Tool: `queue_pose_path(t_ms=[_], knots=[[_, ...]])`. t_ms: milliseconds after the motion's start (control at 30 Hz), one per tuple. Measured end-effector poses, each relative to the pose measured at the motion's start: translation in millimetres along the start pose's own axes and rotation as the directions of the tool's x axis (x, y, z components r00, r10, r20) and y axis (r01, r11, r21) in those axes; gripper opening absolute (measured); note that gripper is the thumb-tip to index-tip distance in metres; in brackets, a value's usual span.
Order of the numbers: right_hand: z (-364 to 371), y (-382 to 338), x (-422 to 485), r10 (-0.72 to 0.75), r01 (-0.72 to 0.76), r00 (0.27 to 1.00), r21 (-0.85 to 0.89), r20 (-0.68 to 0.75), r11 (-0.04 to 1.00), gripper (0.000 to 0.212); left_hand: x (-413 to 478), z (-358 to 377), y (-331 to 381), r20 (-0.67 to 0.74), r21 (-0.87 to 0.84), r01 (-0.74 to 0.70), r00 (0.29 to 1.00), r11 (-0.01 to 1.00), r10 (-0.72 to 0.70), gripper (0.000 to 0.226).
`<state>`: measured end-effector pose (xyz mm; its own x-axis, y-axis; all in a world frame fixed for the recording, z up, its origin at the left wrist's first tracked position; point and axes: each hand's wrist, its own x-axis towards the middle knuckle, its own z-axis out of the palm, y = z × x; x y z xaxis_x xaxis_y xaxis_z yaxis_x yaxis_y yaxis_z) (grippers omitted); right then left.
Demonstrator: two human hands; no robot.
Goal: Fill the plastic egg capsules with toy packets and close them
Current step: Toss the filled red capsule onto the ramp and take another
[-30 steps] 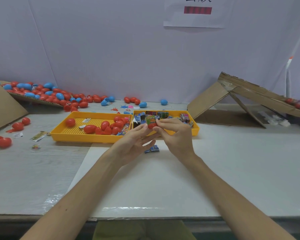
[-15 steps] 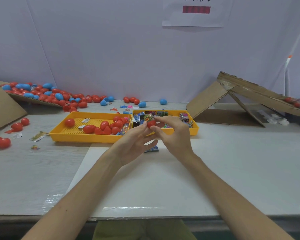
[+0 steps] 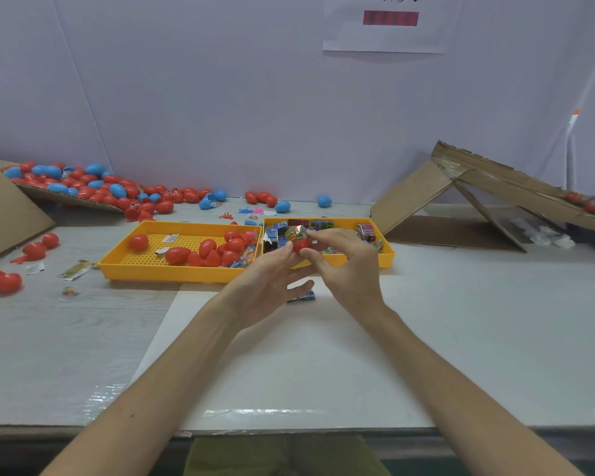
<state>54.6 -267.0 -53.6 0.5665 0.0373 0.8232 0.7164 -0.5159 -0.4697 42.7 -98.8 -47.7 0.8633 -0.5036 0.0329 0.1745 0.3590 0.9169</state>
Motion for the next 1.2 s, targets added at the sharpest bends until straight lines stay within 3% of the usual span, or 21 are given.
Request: queue_pose_path(t_ms=[200, 800, 1000, 1200], knots=[[3.0, 1.9, -0.3, -0.079, 0.079, 0.997, 0.013, 0.018, 0.997, 0.029, -0.9, 0.7, -0.5, -0.011, -0.007, -0.002, 1.000, 1.000, 0.002, 0.032], [2.7, 3.2, -0.6, -0.094, 0.095, 0.994, 0.020, -0.054, 0.995, 0.022, 2.8, -2.0, -1.9, -0.033, 0.033, 0.019, 0.999, 0.999, -0.017, 0.038], [4.3, -2.0, -1.3, 0.014, -0.013, 1.000, 0.033, -0.015, 0.999, 0.031, 1.8, 0.0, -0.5, 0.008, 0.050, 0.001, 1.000, 0.999, -0.002, 0.037], [1.9, -2.3, -1.8, -0.024, 0.024, 0.999, -0.013, 0.032, 1.000, 0.032, 4.3, -0.2, -0.8, -0.021, 0.063, 0.013, 1.000, 0.998, -0.012, 0.035]])
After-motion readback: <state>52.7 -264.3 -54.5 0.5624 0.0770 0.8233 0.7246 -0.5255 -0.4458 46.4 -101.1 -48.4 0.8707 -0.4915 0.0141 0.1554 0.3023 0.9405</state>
